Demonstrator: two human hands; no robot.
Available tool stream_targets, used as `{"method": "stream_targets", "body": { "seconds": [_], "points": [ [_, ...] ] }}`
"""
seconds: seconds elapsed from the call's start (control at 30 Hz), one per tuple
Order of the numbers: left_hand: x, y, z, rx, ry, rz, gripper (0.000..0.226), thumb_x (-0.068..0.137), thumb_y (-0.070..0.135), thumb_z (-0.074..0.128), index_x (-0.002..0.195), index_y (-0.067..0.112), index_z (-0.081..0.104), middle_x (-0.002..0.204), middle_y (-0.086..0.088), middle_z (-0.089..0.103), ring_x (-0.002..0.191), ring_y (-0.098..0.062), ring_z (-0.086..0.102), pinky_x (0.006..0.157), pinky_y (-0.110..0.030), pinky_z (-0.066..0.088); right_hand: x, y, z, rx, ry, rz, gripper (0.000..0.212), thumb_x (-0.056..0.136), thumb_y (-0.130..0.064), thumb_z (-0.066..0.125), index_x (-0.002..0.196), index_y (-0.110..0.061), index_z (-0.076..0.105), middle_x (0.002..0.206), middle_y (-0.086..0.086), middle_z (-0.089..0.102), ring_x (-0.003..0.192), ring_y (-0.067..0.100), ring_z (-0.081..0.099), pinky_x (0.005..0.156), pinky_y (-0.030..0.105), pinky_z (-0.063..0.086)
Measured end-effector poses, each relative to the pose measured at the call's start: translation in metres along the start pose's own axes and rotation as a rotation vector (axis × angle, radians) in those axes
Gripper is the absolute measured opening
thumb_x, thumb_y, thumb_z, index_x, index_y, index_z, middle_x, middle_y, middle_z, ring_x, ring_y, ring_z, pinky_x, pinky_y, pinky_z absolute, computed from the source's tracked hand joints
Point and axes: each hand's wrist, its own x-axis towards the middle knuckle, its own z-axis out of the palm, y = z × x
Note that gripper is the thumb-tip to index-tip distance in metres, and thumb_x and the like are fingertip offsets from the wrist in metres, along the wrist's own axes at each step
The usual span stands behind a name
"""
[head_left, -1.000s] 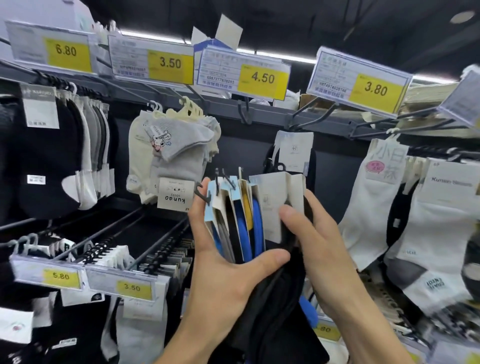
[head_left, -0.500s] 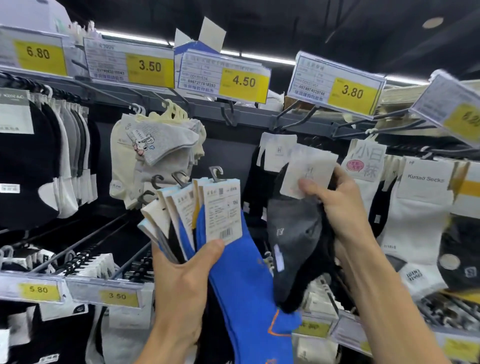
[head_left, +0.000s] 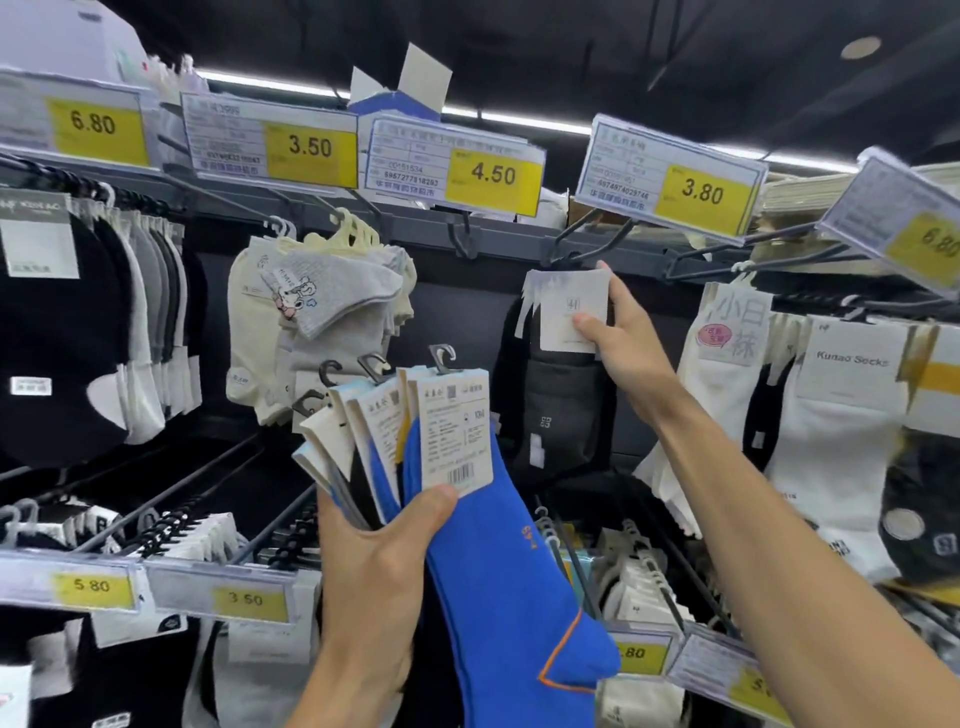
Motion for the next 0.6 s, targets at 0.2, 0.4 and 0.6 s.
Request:
{"method": "stream_targets", "body": {
  "seconds": [0.2,0.4,0.6],
  "points": [
    [0.0,0.002,0.001,0.021,-0.036,0.008,0.046,0.069,0.009,0.071,0.099,0.045,0.069,0.105,0.006,0.076,0.095,-0.014,0.074,0.067,-0.021,0.059,0.007,0.002,-0.003,-0.248,-0.051,0.045,0.072,0.098,-0.009,0.055,0.158,-0.019,0.015,0.15,-0.007,0.045,0.132,0.011,0.048,0.114,0.041,0.038],
    [-0.001,-0.001,0.002,0.013,-0.037,0.001,0.049,0.072,0.007,0.071,0.108,0.04,0.065,0.108,0.005,0.076,0.098,-0.016,0.073,0.071,-0.023,0.059,-0.065,-0.028,0.018,-0.585,0.191,-0.092,0.069,0.096,-0.037,0.056,0.154,-0.02,0.023,0.148,0.001,0.036,0.134,0.017,0.039,0.108,0.033,0.035],
    [0.003,0.001,0.008,0.07,-0.237,0.037,0.066,0.073,0.009,0.075,0.134,0.014,0.053,0.119,-0.003,0.072,0.11,-0.021,0.07,0.088,-0.028,0.057,-0.172,-0.059,0.062,-0.17,-0.221,-0.113,0.07,0.073,-0.078,0.054,0.137,-0.055,0.038,0.126,-0.036,0.047,0.114,-0.014,0.049,0.087,0.017,0.045]
  ]
}}
